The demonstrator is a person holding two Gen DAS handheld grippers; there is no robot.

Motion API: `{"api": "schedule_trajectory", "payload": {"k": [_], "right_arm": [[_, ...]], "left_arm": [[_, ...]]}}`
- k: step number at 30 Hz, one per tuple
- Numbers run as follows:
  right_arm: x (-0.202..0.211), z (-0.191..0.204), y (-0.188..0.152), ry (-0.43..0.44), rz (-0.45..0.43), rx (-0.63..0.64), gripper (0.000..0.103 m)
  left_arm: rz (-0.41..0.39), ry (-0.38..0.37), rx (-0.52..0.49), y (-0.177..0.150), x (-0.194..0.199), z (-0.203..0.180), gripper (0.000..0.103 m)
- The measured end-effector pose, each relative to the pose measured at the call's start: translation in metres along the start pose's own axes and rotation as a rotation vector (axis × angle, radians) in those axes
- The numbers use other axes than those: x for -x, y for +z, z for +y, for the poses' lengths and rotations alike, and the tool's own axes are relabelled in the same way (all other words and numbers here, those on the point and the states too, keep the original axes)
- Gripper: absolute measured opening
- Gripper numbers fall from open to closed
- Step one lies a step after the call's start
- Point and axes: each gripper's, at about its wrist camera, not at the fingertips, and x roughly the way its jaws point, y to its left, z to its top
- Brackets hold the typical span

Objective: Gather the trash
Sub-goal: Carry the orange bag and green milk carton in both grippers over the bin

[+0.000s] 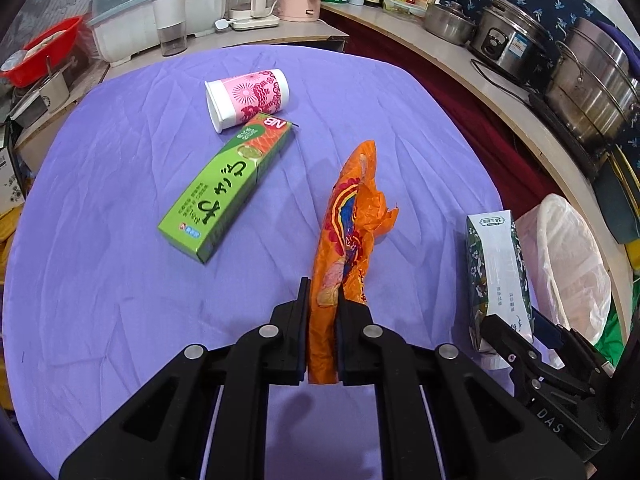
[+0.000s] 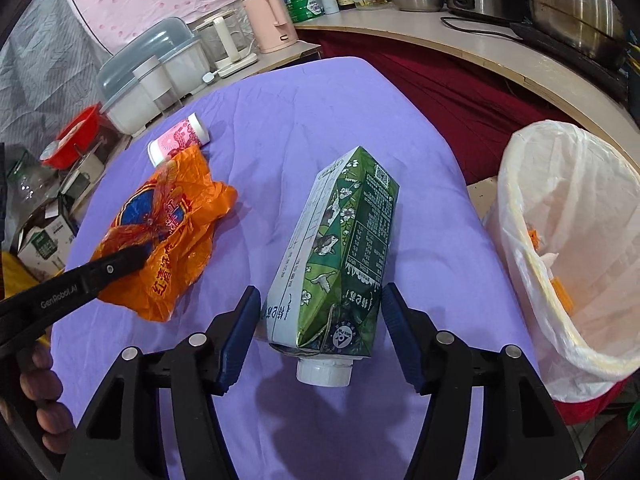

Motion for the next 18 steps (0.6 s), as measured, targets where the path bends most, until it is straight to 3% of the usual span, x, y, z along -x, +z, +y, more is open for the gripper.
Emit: {"api": "schedule_trajectory", "payload": {"k": [15,18], "right_arm": [[0.001,-0.013,-0.019,0.065,0.036,-0.042,0.061],[-0.001,-0.014,-0.021,0.094,0.048,-0.061,0.055]], "left_arm": [[0.021,0.021,-0.053,-0.024,0.006,-0.025,0.009],[0.02,0.028,-0.052,-0.025,0.007,-0.026,0.009]]}}
